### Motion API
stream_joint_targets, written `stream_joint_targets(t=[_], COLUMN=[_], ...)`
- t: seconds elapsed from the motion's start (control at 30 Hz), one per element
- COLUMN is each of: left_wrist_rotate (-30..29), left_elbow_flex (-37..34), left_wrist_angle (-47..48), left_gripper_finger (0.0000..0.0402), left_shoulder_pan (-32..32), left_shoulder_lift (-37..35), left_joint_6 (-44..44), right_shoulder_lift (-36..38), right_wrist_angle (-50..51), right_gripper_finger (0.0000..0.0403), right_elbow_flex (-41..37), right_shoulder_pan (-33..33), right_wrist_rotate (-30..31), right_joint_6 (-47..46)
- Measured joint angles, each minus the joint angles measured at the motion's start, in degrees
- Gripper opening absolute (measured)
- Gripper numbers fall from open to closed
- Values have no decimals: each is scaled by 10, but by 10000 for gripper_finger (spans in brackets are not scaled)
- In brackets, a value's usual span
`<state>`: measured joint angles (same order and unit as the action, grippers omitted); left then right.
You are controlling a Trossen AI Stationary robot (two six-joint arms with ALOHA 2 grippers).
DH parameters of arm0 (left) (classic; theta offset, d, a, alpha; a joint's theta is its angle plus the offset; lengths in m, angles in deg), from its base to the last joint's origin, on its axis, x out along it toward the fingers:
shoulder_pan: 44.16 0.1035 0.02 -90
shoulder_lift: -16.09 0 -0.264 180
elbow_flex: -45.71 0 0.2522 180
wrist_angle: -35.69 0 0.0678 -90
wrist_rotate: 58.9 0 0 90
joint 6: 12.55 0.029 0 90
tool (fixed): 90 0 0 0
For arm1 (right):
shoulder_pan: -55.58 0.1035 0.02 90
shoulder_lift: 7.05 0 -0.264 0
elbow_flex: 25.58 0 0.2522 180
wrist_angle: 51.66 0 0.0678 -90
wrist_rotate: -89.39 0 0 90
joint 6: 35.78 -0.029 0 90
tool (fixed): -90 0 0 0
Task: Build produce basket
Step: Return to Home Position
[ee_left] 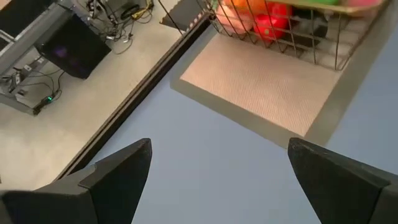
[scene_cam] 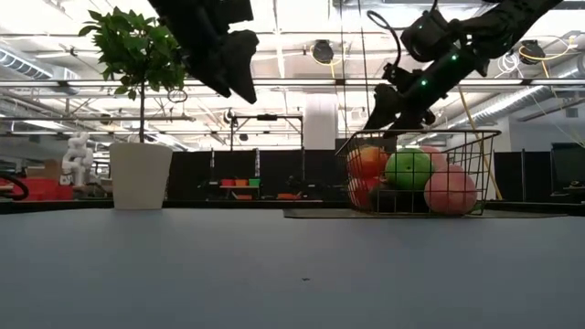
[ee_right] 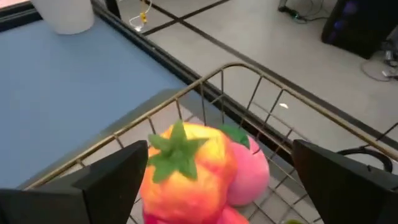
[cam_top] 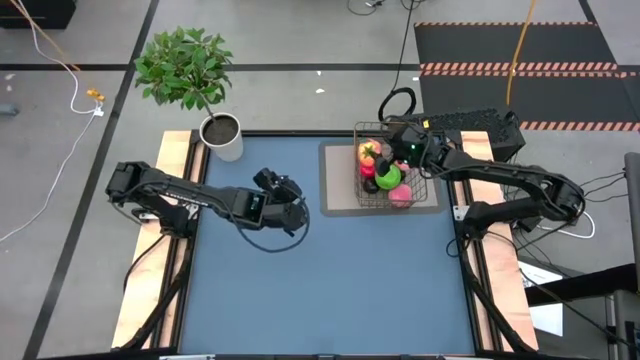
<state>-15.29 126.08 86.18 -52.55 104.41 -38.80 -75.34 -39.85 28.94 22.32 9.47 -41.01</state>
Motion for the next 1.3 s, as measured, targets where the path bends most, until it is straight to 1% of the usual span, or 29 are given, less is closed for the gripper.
stream_joint_targets(t=[0.07, 0.13, 0.2, 0.23, 0.33, 0.4, 0.5, 0.6, 0.67, 0.73, 0.77, 0.8, 0.83, 0.87, 0.9, 0.97, 1.03, 1.1, 1.17, 1.3], left_wrist_rotate=[-4, -9, -11, -13, -17, -24, -27, -14, 14, 42, 60, 75, 84, 89, 92, 94, 94, 96, 117, 191], left_elbow_flex=[0, 0, -1, 0, 0, -2, -30, -91, -142, -199, -228, -257, -288, -319, -346, -399, -441, -473, -491, -532], left_wrist_angle=[-1, 2, 1, -3, 5, 0, -46, -126, -189, -244, -273, -300, -329, -362, -396, -449, -497, -518, -522, -520], left_gripper_finger=[376, 376, 376, 376, 367, 345, 289, 215, 162, 108, 81, 55, 30, 16, 11, 14, 15, 7, 4, 5], left_shoulder_pan=[-1, -6, -9, -9, -11, -18, -32, -42, -46, -46, -46, -45, -44, -44, -44, -44, -43, -40, -32, -13], left_shoulder_lift=[-1, -8, -30, -45, -98, -135, -185, -232, -264, -295, -310, -325, -341, -356, -371, -405, -438, -478, -518, -581], left_joint_6=[-4, 9, 34, 39, 50, 62, 100, 149, 169, 181, 187, 192, 197, 202, 206, 223, 247, 264, 273, 292], right_shoulder_lift=[4, 17, 38, 53, 109, 155, 217, 264, 289, 310, 321, 330, 339, 348, 357, 377, 400, 422, 441, 466], right_wrist_angle=[6, 6, -8, -10, -13, -9, 9, 38, 70, 99, 117, 132, 140, 145, 149, 155, 162, 172, 183, 183], right_gripper_finger=[393, 392, 389, 386, 369, 347, 284, 194, 125, 60, 32, 17, 11, 13, 17, 21, 17, 8, 2, 3], right_elbow_flex=[0, 0, 0, 0, 0, 0, 0, 0, 0, 0, 0, 0, 0, 0, 0, 0, 0, 0, 0, -26], right_shoulder_pan=[3, 12, 29, 39, 76, 104, 154, 203, 229, 246, 252, 256, 259, 259, 259, 259, 259, 258, 258, 258], right_wrist_rotate=[-27, -80, -129, -143, -151, -151, -149, -148, -148, -148, -147, -147, -147, -146, -146, -146, -146, -146, -146, -159], right_joint_6=[0, -6, -16, -17, -16, -16, -14, -9, 12, 57, 81, 99, 108, 109, 108, 113, 126, 141, 149, 136])
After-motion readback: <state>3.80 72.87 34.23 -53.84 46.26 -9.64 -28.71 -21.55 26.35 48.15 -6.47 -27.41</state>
